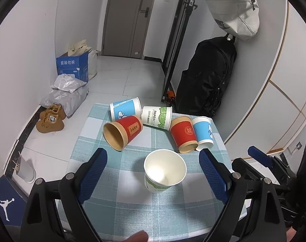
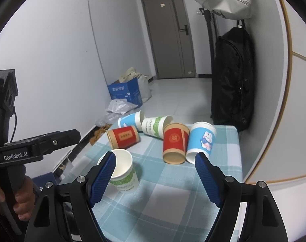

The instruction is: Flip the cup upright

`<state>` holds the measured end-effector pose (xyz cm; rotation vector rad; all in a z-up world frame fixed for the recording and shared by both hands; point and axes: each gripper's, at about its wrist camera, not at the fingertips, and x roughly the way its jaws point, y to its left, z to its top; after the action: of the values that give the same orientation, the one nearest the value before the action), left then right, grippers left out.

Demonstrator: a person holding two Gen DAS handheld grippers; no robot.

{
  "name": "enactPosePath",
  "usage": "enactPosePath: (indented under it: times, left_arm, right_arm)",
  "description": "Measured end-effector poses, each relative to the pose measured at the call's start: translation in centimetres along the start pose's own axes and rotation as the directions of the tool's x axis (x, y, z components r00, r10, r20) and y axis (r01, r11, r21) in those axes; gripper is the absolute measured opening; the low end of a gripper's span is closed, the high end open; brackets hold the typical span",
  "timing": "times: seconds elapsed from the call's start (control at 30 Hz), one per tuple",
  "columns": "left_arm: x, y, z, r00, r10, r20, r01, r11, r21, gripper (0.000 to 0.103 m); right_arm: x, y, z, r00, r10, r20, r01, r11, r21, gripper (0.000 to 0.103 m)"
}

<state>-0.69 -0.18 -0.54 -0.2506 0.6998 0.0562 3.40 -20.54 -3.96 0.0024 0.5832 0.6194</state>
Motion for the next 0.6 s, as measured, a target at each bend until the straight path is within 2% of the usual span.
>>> enactPosePath:
  times: [0.43,0.6]
  left_arm:
    - [0.37,-0.22,-0.11,1.000,0.008,-0.012,-0.008,1.000,-0.009,0.090]
    - [0.49,-0.14,-0.13,1.000,0.009,-0.013,-0.009,1.000,-0.014,0.090]
  right_arm:
    - [-0.12,0.11,-0.59,1.000,0.004,0.001,-0.004,1.000,-0.006,0.081]
    - [0.18,-0.05,-0.56,1.000,0.009,-0.025,-0.008,1.000,0.019,0.081]
